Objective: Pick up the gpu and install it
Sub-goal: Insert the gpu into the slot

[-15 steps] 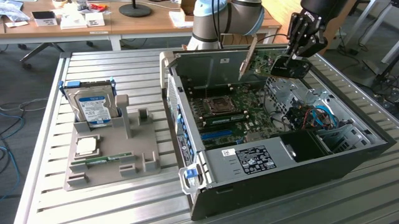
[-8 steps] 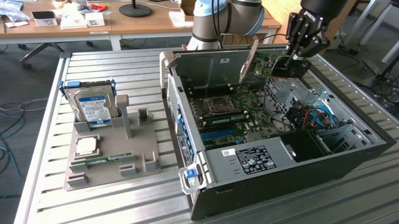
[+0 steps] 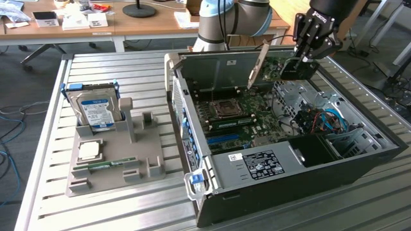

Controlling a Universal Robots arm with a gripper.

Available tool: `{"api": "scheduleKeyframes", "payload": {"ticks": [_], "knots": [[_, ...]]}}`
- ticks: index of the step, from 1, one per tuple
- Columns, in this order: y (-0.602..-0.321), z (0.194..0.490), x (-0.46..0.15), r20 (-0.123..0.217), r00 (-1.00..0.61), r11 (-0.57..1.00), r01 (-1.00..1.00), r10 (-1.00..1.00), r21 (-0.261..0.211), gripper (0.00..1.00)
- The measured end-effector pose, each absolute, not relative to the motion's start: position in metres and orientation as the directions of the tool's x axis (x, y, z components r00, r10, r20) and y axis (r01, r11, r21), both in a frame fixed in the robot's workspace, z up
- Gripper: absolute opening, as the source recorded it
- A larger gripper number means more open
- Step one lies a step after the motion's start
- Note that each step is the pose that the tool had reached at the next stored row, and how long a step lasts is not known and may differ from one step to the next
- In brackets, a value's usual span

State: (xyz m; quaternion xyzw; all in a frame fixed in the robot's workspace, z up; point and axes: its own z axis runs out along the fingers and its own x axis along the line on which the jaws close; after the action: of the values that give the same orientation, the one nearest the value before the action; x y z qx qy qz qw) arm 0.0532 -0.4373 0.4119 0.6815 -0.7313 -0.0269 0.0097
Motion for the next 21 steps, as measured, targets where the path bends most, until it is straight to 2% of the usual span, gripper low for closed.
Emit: {"api": "scheduleKeyframes", "payload": {"ticks": [7,16,18,21], "knots": [[-0.4374,0.4118,0.0532,-0.022,0.028,-0.029,-0.998,-0.999,0.053,0.27],[-0.4373,0.4118,0.0532,-0.022,0.029,-0.031,-0.998,-0.999,0.052,0.27],[-0.4373,0.4116,0.052,-0.022,0.03,-0.031,-0.999,-0.999,0.037,0.27],[-0.4373,0.4111,0.0477,-0.02,0.031,-0.03,-0.999,-0.999,-0.01,0.27]]}}
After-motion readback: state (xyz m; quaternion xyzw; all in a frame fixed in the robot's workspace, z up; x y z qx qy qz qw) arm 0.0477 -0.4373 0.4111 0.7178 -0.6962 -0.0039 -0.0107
